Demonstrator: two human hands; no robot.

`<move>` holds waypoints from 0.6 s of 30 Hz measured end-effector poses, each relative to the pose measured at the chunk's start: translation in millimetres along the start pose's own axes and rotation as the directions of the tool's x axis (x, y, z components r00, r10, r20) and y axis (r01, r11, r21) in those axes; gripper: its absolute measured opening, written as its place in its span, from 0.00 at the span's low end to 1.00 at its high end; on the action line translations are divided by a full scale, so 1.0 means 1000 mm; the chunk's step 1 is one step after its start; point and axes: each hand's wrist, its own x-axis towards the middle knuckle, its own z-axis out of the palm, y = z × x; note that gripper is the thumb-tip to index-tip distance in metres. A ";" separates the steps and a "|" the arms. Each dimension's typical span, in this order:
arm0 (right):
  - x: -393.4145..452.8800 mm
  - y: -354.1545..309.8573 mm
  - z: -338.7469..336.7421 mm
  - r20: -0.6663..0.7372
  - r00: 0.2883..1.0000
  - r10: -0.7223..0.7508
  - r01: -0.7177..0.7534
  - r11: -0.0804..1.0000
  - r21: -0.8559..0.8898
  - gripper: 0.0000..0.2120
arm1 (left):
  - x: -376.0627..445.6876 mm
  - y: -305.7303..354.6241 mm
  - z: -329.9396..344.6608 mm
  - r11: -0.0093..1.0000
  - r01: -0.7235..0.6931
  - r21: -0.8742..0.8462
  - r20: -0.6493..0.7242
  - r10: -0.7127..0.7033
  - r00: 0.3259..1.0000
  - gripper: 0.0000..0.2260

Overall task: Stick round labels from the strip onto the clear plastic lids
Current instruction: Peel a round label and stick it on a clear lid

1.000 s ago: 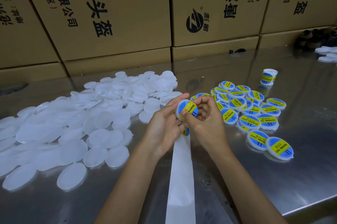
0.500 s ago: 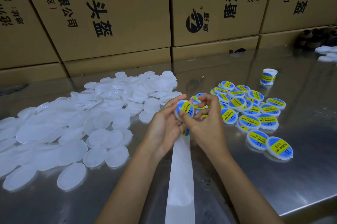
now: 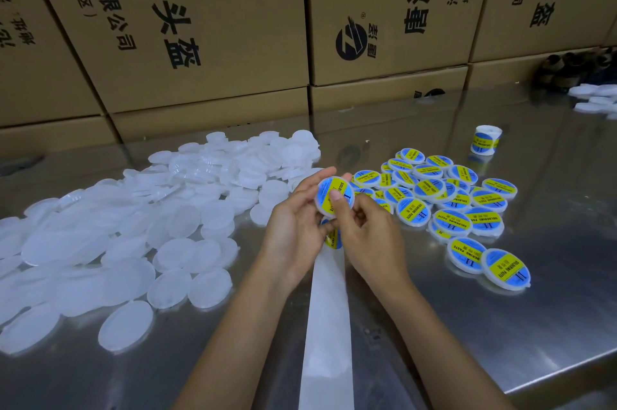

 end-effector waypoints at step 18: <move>0.004 0.002 -0.002 0.027 0.994 -0.108 0.104 0.986 0.127 0.18 | -0.005 0.007 -0.010 0.863 -0.167 0.476 -0.117 0.251 0.961 0.14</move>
